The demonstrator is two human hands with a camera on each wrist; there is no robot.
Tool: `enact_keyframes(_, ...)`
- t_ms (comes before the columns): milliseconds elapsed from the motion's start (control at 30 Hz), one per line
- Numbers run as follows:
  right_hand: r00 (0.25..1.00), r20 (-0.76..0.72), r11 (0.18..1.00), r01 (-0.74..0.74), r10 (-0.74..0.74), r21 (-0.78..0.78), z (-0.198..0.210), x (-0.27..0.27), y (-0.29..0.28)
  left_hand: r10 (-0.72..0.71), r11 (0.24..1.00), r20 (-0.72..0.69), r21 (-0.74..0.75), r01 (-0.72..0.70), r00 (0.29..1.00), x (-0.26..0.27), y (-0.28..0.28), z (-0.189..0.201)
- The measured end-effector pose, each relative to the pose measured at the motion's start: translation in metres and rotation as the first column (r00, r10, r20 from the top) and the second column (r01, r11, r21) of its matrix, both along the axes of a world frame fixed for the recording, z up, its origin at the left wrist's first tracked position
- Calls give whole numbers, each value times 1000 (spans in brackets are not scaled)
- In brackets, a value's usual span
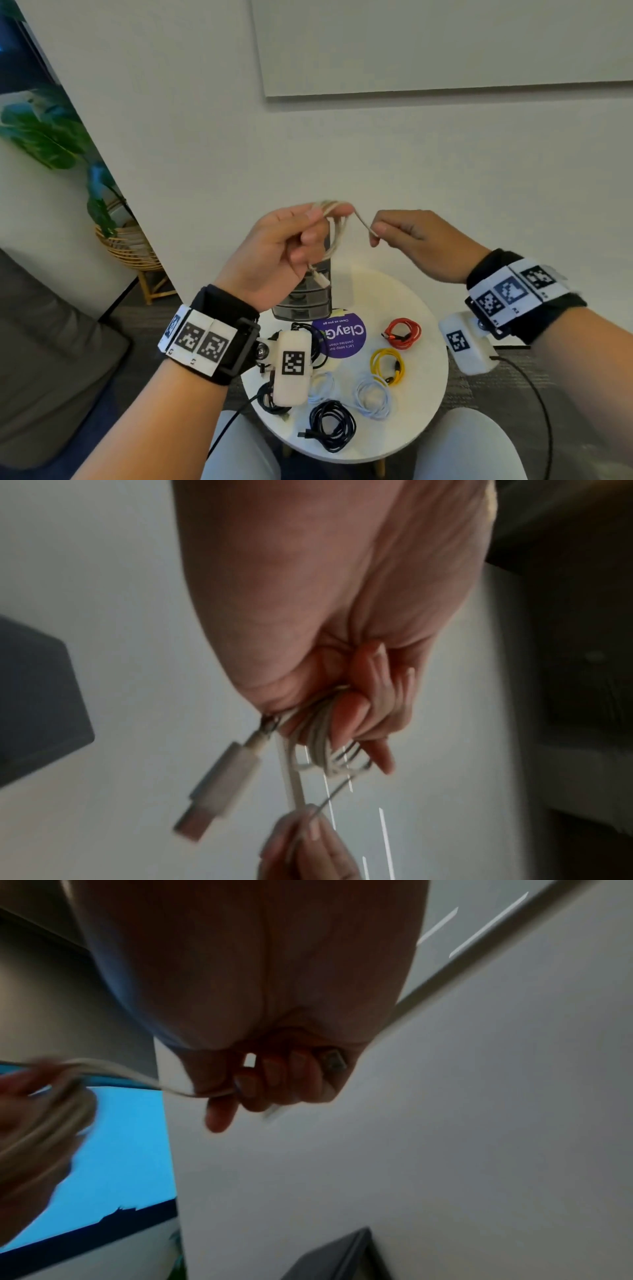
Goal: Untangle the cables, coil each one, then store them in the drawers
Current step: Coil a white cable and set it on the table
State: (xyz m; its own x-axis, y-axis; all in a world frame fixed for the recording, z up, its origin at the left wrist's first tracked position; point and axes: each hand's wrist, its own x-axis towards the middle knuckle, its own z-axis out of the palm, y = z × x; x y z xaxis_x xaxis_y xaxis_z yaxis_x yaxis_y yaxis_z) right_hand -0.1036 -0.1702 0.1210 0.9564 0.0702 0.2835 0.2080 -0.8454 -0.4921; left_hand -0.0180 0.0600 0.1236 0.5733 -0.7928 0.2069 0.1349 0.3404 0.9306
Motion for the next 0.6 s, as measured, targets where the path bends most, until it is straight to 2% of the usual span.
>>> enact_keyframes(100, 998, -11, 974, -70, 69, -213, -13, -2, 27, 153, 984, -92, -79, -160, 984, -2, -10, -1)
enact_keyframes(200, 994, -78, 886, -100, 72, -454, -13, -4, 53, 319, 944, 77, 61, -324, 945, -13, -24, -9)
enact_keyframes(267, 993, -77, 849, -119, 92, -515, -3, -5, 60, 387, 902, 178, 132, -411, 905, -19, -31, -16)
enact_keyframes(400, 975, -126, 839, -220, 181, -498, 16, -6, 59, 409, 861, 272, 201, -467, 871, -23, -35, -22)
enact_keyframes(500, 966, -94, 881, -259, 242, -395, 24, -9, 49, 442, 841, 290, 195, -505, 849, -25, -34, -16)
enact_keyframes(600, 966, -22, 931, -253, 257, -263, 25, -13, 45, 456, 828, 368, 157, -538, 810, -27, -36, -7)
